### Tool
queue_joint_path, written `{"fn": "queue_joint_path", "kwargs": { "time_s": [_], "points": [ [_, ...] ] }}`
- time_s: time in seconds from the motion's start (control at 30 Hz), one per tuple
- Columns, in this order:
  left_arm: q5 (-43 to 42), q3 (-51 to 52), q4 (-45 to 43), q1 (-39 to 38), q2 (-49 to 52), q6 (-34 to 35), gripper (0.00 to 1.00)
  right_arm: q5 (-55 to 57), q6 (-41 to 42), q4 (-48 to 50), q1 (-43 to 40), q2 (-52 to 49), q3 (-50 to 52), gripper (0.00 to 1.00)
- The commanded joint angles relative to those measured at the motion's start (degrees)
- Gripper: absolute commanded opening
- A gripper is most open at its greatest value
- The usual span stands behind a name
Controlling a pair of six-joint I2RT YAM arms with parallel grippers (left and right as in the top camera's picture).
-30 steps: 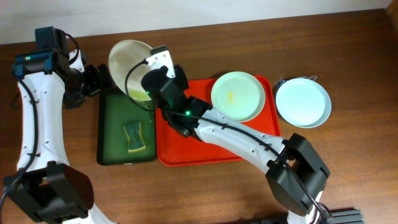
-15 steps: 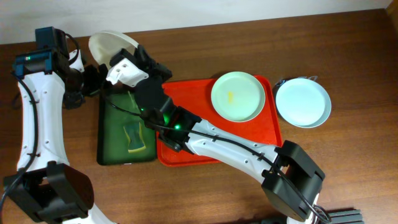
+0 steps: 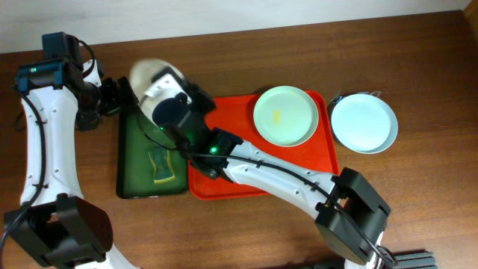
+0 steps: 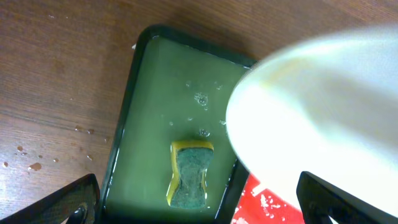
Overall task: Clean dirty plates on tray and stack at the side
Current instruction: 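Lift the plate with the right gripper and stack it on the right plate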
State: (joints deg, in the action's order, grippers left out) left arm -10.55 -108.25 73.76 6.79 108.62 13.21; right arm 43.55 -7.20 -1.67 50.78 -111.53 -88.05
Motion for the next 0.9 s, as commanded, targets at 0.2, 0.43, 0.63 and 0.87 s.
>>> {"fn": "queue_joint_path", "kwargs": {
  "time_s": [0.2,0.43,0.63,0.87],
  "points": [
    [-0.6,-1.0,-0.1,0.0,-0.9,-0.7,0.99,-39.2,41.8,-24.3,-11.1,2.9,-0.4,0.04],
    [-0.6,-1.0,-0.1,0.0,-0.9,-0.7,0.99,-46.6,41.8,-40.1,-33.1,13.1,-0.4,0.04],
    [-0.6,-1.0,-0.1,0.0,-0.9,-0.7,0.99,-49.3,34.1,-56.1,-59.0,13.7,-0.4,0.04],
    [-0.6,-1.0,-0.1,0.0,-0.9,-0.7,0.99,-43.6,31.2,-64.5,-82.3,13.7,0.1,0.04]
  ]
}}
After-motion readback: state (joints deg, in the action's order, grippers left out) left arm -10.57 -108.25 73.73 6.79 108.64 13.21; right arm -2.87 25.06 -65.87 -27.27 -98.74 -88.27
